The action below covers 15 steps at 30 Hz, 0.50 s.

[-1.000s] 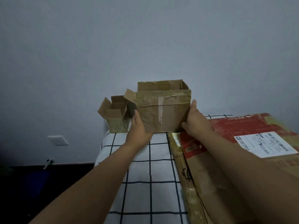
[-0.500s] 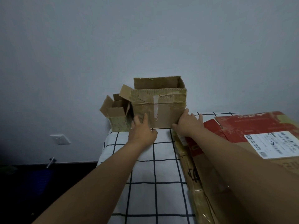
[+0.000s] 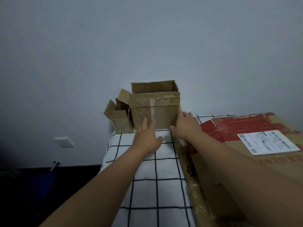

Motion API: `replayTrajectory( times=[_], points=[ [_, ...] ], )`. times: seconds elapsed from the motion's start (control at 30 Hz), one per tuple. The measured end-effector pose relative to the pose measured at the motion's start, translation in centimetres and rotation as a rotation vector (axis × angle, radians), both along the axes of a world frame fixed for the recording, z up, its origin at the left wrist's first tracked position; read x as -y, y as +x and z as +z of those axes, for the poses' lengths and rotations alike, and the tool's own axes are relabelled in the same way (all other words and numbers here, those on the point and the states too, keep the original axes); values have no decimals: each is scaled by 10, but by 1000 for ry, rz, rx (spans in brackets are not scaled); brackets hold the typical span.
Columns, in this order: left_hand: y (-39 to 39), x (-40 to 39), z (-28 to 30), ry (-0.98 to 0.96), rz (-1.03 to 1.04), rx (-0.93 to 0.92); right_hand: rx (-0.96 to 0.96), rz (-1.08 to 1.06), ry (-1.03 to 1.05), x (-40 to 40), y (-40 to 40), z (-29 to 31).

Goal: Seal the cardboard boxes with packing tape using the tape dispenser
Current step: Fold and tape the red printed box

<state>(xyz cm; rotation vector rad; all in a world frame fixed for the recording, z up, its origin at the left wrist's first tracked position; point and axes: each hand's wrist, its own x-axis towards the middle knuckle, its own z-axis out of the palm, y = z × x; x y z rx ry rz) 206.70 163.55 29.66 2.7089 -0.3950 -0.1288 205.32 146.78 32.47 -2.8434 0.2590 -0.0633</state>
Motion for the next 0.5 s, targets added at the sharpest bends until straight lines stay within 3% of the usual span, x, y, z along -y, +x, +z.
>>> replayTrajectory(
  times=[0.23, 0.5],
  points=[
    [-53, 18, 24, -45, -84, 110, 98, 55, -117, 20, -57, 26],
    [-118, 52, 32, -84, -176, 111, 122, 28, -88, 62, -129, 34]
  ],
)
